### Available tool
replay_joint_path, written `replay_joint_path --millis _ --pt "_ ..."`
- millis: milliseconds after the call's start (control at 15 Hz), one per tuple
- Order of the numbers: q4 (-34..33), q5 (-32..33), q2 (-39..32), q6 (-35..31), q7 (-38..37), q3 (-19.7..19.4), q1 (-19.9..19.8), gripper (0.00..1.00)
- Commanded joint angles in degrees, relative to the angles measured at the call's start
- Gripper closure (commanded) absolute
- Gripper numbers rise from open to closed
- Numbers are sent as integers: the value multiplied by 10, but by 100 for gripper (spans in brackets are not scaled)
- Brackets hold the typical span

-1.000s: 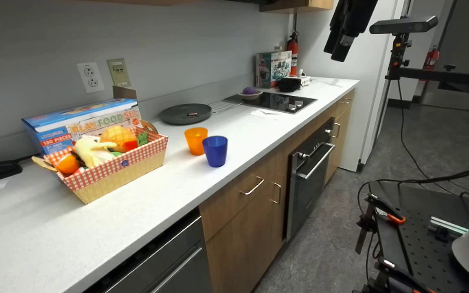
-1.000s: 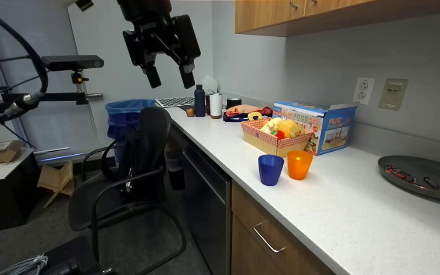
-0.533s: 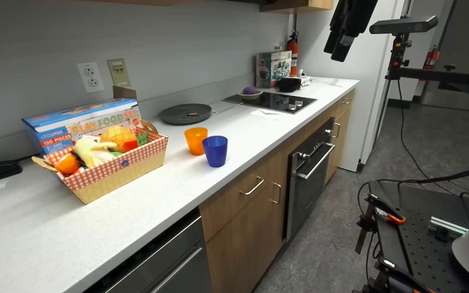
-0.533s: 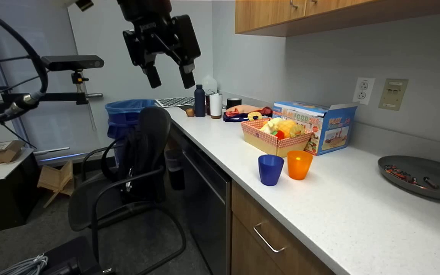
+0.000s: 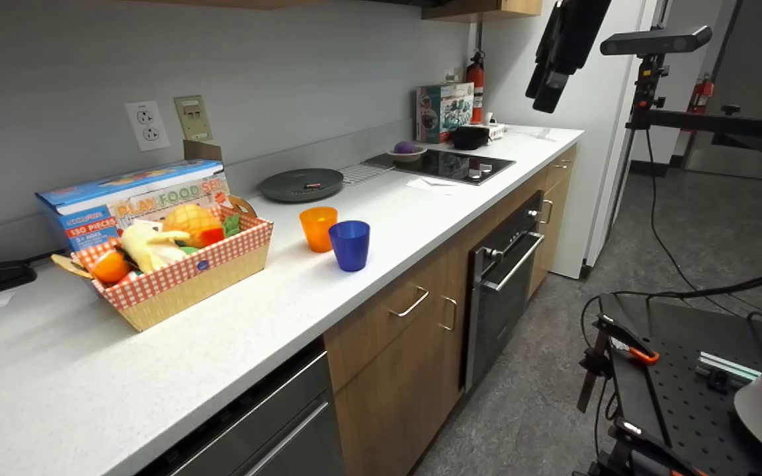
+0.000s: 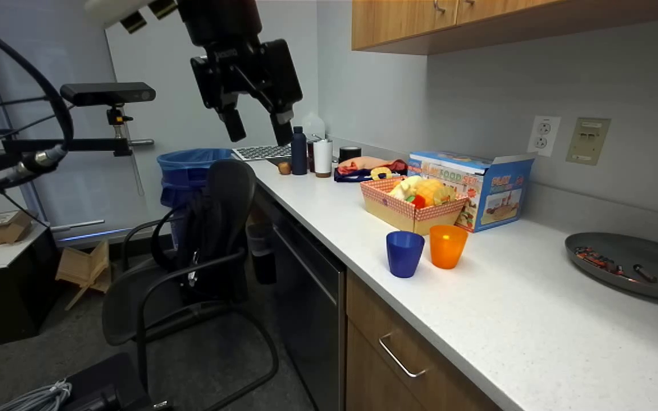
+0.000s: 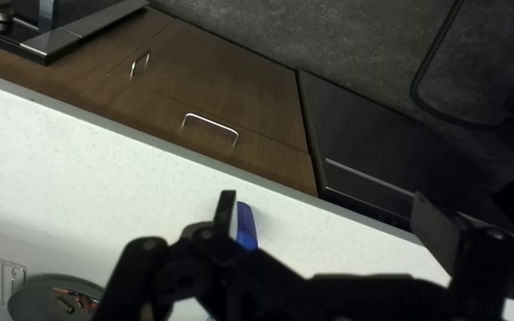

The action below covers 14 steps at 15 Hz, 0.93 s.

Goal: Open the drawer, put the blue cup inside it, and then close it

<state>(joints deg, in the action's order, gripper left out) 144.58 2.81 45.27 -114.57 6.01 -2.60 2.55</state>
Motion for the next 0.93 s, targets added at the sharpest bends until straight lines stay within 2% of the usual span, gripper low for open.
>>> replay_joint_path --millis 0,400,867 --pt "36 -4 -10 -55 -45 6 -26 0" --pt "90 -1 -72 -149 -149 34 -57 0" --pt "108 -5 -194 -261 -190 32 -73 0"
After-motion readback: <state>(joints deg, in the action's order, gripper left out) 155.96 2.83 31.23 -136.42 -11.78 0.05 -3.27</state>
